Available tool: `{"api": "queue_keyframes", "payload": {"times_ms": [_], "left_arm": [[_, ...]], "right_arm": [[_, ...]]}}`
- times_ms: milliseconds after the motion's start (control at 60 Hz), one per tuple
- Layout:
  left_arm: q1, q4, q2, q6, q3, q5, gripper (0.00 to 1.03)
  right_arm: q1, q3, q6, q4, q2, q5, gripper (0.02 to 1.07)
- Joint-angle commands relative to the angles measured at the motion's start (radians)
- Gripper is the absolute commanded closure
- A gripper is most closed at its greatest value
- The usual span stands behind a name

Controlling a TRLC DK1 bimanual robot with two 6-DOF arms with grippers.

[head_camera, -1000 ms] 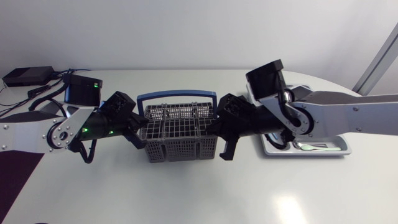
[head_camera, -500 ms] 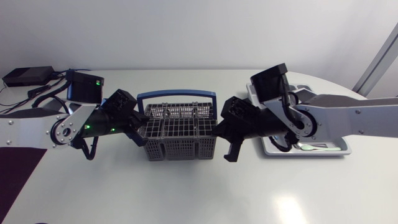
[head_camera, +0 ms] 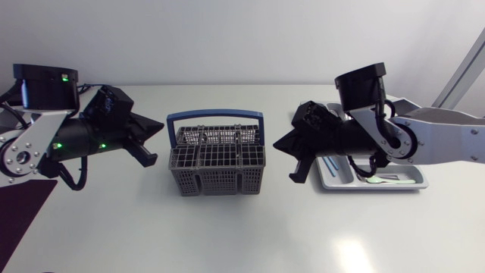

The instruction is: Unload the cutlery basket into the drawer organizer.

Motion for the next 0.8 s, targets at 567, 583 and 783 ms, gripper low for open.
{"api": "queue_keyframes", "payload": {"times_ms": [567,583,783], "left_arm": [[0.044,0.093,0.266,0.026,0.006,0.011,1.00],[0.044,0.093,0.266,0.026,0.006,0.009,1.00],[0.048,0.093,0.266,0.026,0.000,0.009,1.00]], "right_arm": [[0.059,-0.012,-0.007,0.053,0.181,0.034,1.01],[0.062,-0.011,-0.005,0.053,0.181,0.036,1.01],[0.075,0.012,0.002,0.055,0.187,0.051,1.01]]}}
